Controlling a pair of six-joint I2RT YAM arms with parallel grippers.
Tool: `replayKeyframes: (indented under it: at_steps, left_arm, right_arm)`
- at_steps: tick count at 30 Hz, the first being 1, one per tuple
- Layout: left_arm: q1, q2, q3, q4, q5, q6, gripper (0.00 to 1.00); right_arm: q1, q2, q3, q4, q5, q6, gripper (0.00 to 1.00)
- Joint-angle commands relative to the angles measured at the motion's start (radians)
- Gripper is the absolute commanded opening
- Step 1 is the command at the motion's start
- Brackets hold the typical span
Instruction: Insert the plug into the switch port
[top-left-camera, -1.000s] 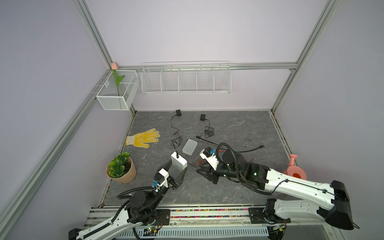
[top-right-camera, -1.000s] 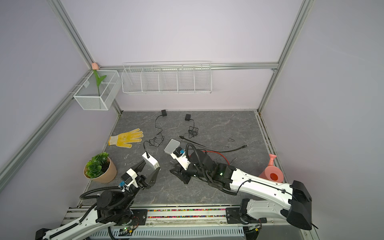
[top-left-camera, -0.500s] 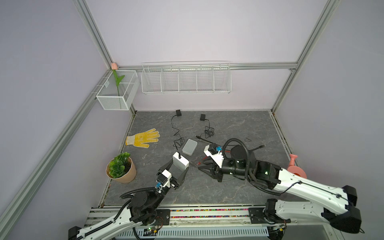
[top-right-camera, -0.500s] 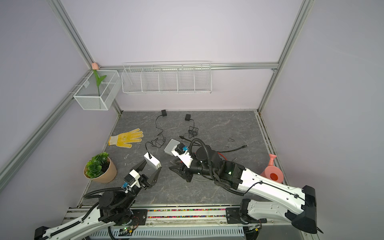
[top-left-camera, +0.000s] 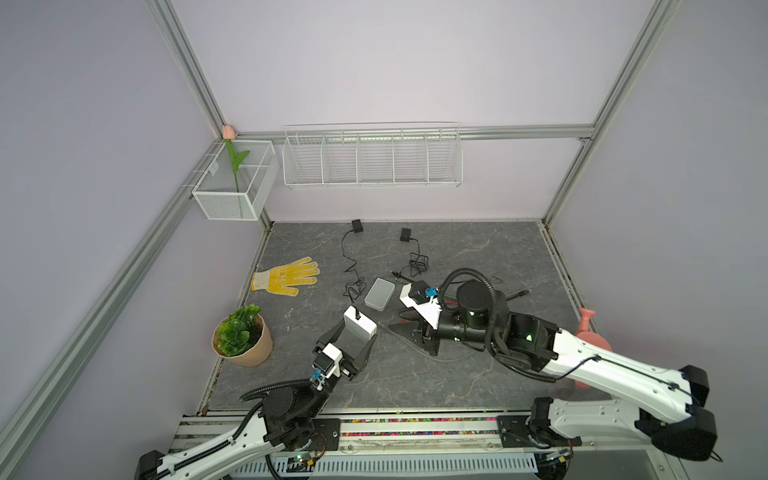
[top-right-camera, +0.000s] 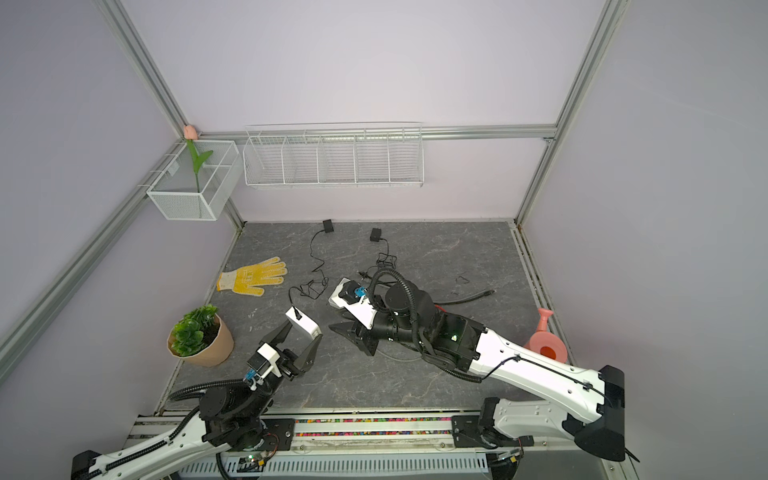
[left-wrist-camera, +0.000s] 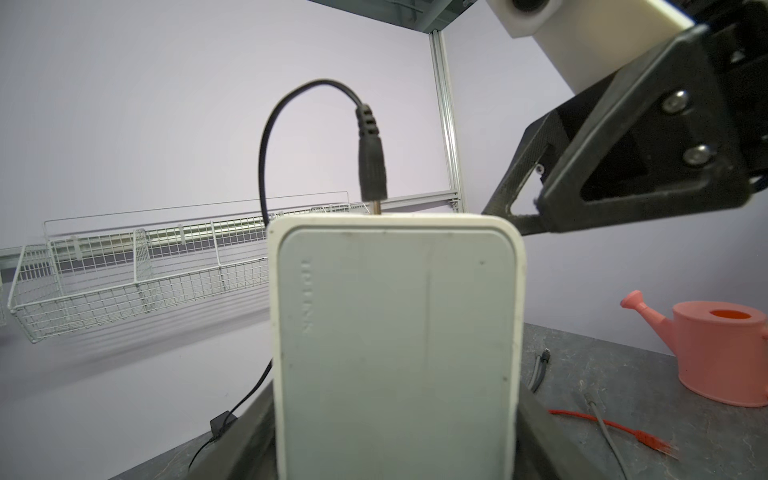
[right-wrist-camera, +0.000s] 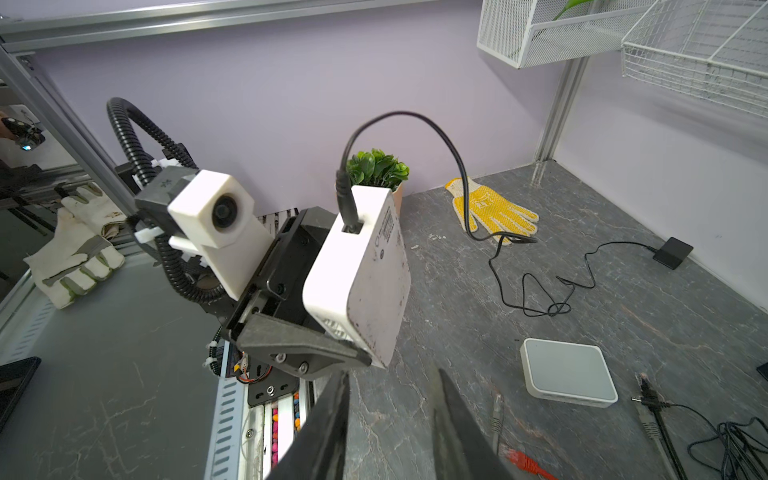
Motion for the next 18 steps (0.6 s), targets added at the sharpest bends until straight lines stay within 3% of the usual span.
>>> replayKeyframes:
  at_steps: [1, 18]
  left_arm:
    - [-0.005, -0.026, -0.03, -0.001, 0.002, 0.015, 0.0]
    - [-0.005, -0.03, -0.03, -0.017, -0.005, 0.012, 0.0]
  right_arm:
    - [0.001, 0.029, 0.058, 0.04, -0.041, -0.045, 0.35]
    - [0.001, 0.184, 0.252, 0.0, -0.106, -0.137, 0.37]
